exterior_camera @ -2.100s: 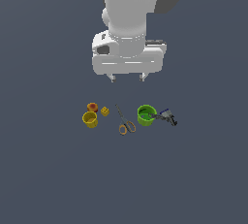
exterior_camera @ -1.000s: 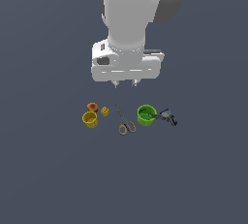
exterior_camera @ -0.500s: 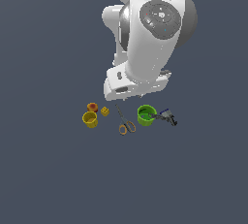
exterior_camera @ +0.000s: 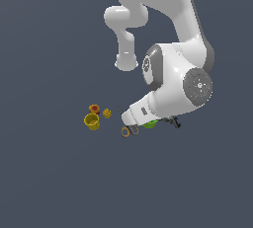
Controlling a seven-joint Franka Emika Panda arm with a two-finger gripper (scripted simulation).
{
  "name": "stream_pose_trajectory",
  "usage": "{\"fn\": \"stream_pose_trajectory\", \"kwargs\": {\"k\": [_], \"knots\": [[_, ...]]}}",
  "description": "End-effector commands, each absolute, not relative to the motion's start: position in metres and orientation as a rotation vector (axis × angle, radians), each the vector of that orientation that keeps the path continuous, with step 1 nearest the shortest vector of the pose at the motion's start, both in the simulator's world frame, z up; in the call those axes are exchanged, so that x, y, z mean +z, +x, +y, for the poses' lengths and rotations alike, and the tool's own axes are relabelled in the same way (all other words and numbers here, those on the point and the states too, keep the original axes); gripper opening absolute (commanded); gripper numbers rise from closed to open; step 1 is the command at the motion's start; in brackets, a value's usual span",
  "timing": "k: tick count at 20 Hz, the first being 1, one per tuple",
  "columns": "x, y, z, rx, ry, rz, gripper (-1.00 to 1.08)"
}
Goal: Pick up a designated object from a clutter of objects.
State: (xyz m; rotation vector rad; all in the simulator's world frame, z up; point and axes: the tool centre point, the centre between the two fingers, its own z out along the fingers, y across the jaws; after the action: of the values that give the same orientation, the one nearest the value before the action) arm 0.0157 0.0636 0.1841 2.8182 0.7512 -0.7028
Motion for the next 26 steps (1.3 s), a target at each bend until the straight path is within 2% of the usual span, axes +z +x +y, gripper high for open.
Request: {"fn": "stream_pose_trajectory", "kwargs": {"k": [1, 13, 26], "knots": [[0.166, 0.016, 0.071, -0.778, 2.757, 0.83, 0.28], [0.102, 0.011, 0.095, -1.023, 2.533, 1.063, 0.28], [0.088, 0.006, 0.097, -1.065, 2.491, 1.099, 0.28]]}}
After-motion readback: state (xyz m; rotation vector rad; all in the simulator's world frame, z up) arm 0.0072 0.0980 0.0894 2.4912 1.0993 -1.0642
